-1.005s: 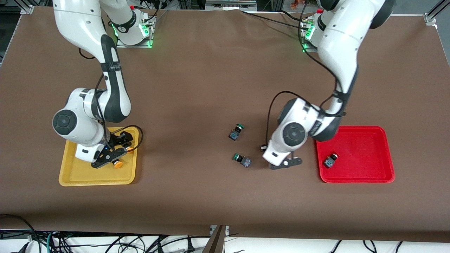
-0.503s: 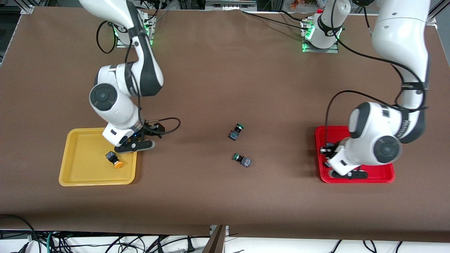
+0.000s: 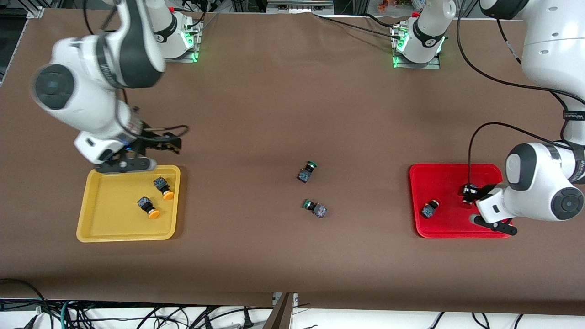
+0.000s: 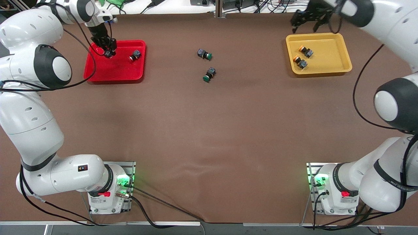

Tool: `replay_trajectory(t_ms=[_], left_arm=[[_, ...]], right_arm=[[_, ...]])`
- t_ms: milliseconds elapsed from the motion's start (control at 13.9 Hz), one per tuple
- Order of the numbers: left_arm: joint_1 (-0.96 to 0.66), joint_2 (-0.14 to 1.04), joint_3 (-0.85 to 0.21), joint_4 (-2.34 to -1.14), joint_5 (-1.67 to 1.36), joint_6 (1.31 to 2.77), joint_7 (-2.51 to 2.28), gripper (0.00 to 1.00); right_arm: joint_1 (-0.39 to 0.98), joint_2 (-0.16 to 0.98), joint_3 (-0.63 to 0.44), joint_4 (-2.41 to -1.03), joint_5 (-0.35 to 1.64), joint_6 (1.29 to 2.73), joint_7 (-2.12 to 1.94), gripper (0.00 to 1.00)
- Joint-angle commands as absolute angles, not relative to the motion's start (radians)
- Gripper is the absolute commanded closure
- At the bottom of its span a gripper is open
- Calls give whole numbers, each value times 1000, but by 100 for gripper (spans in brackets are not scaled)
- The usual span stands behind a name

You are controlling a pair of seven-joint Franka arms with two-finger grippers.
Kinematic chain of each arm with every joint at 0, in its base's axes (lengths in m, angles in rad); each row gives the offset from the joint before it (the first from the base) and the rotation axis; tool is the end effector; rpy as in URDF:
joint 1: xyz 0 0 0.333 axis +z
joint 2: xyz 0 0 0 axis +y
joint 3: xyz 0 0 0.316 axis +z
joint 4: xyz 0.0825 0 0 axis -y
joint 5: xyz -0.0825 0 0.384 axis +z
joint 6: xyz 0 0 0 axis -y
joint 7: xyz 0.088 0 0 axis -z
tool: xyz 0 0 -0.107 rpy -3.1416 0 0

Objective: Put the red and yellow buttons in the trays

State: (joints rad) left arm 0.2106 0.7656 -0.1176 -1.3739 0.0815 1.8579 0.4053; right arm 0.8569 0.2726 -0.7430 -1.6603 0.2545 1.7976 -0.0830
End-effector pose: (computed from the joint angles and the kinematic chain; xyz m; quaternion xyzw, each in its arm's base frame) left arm 0.6963 0.0868 0.2416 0.9774 -0.1603 -0.1320 0.0392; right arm 0.6057 0.1297 0.4778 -0.9965 -0.0722 0.0303 0.0307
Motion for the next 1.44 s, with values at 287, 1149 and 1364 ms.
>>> replay_trajectory(t_ms=[287, 1149, 1364], left_arm=[[244, 793, -133, -1416, 107, 1953, 534, 22], [84, 573, -149, -1318, 106, 1674, 153, 0], [84, 442, -150, -1310, 91, 1655, 100, 0]], right_arm=[[484, 91, -332, -1687, 140, 1706, 5, 0], [132, 0, 49, -1681, -15, 1663, 40, 0], [132, 9, 44, -1664, -15, 1663, 37, 0]])
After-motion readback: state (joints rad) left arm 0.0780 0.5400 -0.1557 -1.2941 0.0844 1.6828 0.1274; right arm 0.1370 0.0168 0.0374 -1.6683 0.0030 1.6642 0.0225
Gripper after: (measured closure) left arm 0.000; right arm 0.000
